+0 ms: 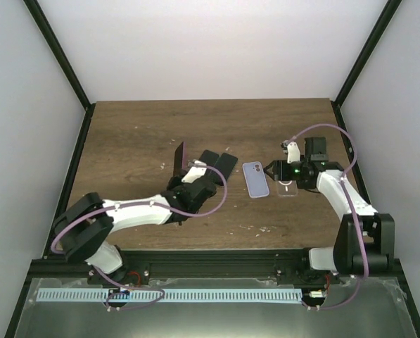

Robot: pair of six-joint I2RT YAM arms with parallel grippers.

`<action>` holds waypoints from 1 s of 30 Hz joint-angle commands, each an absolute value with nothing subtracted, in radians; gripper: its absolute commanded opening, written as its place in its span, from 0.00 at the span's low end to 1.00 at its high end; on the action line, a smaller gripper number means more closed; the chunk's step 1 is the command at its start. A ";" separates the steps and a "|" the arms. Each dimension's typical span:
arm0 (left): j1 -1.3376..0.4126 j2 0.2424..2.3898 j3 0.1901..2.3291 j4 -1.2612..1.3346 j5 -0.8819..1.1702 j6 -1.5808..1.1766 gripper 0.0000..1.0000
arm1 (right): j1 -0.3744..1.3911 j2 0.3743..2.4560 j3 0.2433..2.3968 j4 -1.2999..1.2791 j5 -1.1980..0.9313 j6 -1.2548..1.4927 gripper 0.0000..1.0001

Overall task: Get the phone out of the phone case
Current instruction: Place the phone case at the center of the board, then place the phone at the center of the board.

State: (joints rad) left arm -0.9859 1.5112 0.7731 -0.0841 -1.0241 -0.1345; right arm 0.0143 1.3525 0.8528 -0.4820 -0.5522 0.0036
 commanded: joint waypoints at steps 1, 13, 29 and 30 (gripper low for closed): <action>-0.948 1.632 0.881 -0.092 -1.087 -0.004 0.00 | 0.012 1.275 0.823 -0.440 -0.748 -0.125 0.60; -0.899 1.859 0.995 -0.290 -1.067 -0.037 0.00 | 0.012 1.076 0.750 -0.377 -0.924 -0.229 0.63; -0.903 1.933 1.007 -0.388 -0.997 -0.117 0.17 | 0.012 1.093 0.766 -0.384 -0.886 -0.226 0.65; -0.903 1.933 1.008 -0.398 -0.989 -0.126 0.18 | 0.012 1.090 0.764 -0.381 -0.882 -0.226 0.65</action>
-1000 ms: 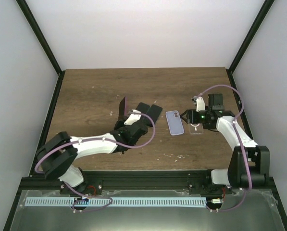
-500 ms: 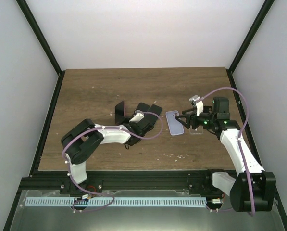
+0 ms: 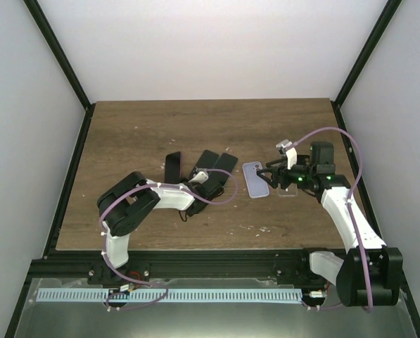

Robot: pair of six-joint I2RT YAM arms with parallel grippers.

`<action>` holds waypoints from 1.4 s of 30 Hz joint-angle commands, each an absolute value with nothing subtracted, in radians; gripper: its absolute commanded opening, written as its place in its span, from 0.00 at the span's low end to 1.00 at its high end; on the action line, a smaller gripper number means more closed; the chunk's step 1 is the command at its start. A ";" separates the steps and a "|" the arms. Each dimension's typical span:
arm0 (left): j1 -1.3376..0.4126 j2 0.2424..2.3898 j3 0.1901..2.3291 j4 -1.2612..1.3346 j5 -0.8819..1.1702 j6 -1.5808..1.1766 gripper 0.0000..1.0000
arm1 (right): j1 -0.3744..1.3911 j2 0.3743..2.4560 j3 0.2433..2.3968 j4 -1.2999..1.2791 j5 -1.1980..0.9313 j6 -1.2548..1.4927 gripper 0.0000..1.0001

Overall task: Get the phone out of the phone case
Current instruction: Place the phone at the center of the board, then reset both arms

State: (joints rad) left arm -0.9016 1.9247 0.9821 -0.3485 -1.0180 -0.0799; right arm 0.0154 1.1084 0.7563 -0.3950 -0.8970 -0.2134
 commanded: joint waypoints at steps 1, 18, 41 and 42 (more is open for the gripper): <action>-0.905 1.933 1.008 -0.407 -0.982 -0.137 0.19 | 0.012 1.086 0.762 -0.380 -0.877 -0.224 0.66; -0.971 1.738 1.072 -0.635 -0.860 -0.349 0.67 | 0.009 1.048 0.753 -0.350 -0.799 -0.187 0.69; -0.867 1.121 1.123 -0.581 -0.363 -0.279 0.81 | -0.012 0.769 0.761 -0.158 -0.574 0.086 0.90; -0.866 1.111 1.117 -0.572 -0.409 -0.282 0.81 | -0.015 0.766 0.764 -0.161 -0.539 0.101 0.90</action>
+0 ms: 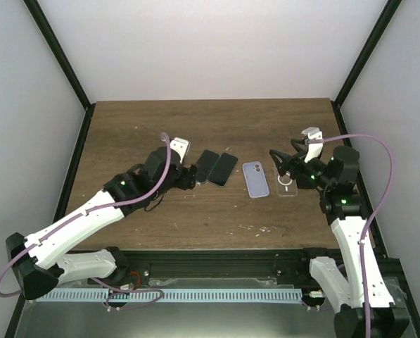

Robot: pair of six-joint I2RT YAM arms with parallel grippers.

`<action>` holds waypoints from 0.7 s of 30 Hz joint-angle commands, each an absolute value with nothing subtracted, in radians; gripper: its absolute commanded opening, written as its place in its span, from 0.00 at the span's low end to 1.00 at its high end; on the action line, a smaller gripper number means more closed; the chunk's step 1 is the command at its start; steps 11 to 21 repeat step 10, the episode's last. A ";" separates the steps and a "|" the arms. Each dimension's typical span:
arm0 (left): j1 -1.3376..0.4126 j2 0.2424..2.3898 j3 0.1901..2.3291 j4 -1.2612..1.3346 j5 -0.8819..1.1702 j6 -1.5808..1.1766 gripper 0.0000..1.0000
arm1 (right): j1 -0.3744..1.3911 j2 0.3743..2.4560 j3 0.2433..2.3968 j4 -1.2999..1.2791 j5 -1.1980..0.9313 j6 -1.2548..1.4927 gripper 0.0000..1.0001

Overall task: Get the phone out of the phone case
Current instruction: Reset both arms

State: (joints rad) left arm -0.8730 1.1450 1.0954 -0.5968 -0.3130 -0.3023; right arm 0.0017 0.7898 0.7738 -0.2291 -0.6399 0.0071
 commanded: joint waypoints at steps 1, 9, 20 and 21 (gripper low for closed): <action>-0.866 1.101 1.109 -0.562 -0.438 -0.278 0.82 | -0.015 0.766 0.771 -0.171 -0.503 0.113 0.90; -0.864 1.033 1.018 -0.471 -0.580 -0.254 0.86 | -0.015 0.775 0.941 -0.301 -0.446 0.132 0.98; -0.864 1.025 1.008 -0.460 -0.585 -0.249 0.86 | -0.015 0.778 0.954 -0.308 -0.440 0.136 0.99; -0.864 1.025 1.008 -0.460 -0.585 -0.249 0.86 | -0.015 0.778 0.954 -0.308 -0.440 0.136 0.99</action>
